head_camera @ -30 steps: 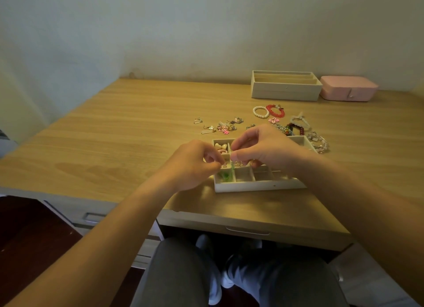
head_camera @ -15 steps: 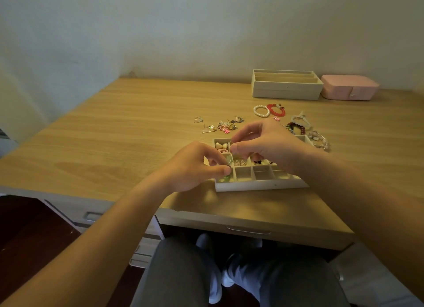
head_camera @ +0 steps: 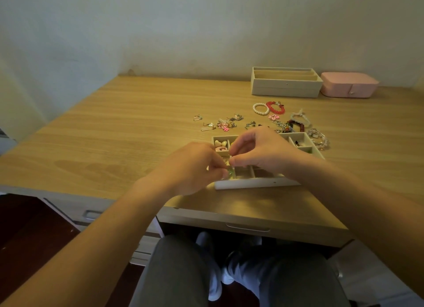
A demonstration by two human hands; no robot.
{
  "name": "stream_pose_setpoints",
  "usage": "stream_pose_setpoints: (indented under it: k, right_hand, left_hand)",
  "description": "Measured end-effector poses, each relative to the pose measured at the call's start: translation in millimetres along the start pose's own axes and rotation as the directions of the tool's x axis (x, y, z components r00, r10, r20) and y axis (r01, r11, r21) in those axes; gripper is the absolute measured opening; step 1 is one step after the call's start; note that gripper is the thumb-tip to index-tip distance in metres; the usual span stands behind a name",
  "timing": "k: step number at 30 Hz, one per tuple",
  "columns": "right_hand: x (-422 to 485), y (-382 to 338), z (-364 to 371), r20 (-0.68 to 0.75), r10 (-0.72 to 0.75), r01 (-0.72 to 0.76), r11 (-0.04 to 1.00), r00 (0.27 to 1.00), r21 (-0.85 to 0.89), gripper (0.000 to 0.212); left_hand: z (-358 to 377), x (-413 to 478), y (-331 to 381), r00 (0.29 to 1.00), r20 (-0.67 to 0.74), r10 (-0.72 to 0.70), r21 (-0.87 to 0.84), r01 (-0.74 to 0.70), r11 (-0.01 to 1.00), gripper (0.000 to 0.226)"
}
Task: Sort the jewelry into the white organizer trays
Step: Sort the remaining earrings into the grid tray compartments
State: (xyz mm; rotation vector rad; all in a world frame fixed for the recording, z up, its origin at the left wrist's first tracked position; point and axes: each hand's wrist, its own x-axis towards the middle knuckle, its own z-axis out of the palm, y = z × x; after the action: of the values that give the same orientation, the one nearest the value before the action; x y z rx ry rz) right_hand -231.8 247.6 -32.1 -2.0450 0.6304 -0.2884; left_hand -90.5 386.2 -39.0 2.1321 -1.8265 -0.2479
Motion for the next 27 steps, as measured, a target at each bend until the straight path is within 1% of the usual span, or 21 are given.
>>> stream_pose_setpoints:
  k: [2, 3, 6, 10, 16, 17, 20, 22, 24, 27]
  right_hand:
    - [0.2, 1.2, -0.2, 0.014, -0.010, 0.011, 0.999, 1.000, -0.032, 0.017]
    - [0.8, 2.1, 0.3, 0.016, -0.016, 0.017, 0.999, 1.000, -0.046, 0.017]
    - [2.9, 4.8, 2.2, 0.001, -0.044, 0.044, 0.994, 0.999, -0.099, 0.015]
    - [3.1, 5.7, 7.6, -0.010, -0.087, 0.084, 0.981, 0.996, -0.176, 0.013]
    - [3.5, 8.5, 15.8, -0.028, -0.172, 0.155, 0.940, 0.985, -0.305, 0.008]
    - [3.4, 8.5, 16.7, -0.018, -0.180, 0.164, 0.931, 0.984, -0.326, 0.008]
    - [1.6, 7.9, 20.4, 0.033, -0.235, 0.228, 0.884, 0.971, -0.409, 0.010]
    - [-0.1, 6.8, 22.3, 0.043, -0.281, 0.269, 0.847, 0.959, -0.458, 0.012]
    - [-1.0, 6.1, 22.8, 0.025, -0.312, 0.283, 0.822, 0.950, -0.493, 0.011]
    - [-1.1, 5.4, 24.2, 0.017, -0.357, 0.310, 0.785, 0.934, -0.536, 0.009]
  left_hand:
    - [-3.4, -0.3, -7.4, 0.999, 0.014, -0.034, -0.167, 0.036, 0.985, 0.011]
    - [-5.4, -1.0, -11.1, 0.998, 0.033, -0.050, -0.209, 0.056, 0.976, 0.012]
    - [-7.8, -1.2, -14.4, 0.995, 0.089, -0.047, -0.248, 0.068, 0.966, 0.017]
    - [-4.7, -0.7, -11.3, 0.993, 0.116, -0.029, -0.253, 0.058, 0.966, 0.018]
    - [-8.4, -2.6, -1.8, 0.986, 0.140, -0.090, -0.209, 0.119, 0.971, 0.022]
    - [-9.8, -3.1, -0.6, 0.986, 0.136, -0.097, -0.210, 0.124, 0.970, 0.023]
    - [-13.4, -4.5, -2.2, 0.993, 0.066, -0.093, -0.270, 0.108, 0.957, 0.031]
    - [-15.7, -5.6, -3.2, 0.992, 0.096, -0.084, -0.296, 0.109, 0.949, 0.034]
    - [-15.8, -6.7, -2.4, 0.985, 0.152, -0.078, -0.279, 0.118, 0.953, 0.034]
    - [-14.0, -7.0, -1.0, 0.983, 0.166, -0.079, -0.239, 0.118, 0.964, 0.031]
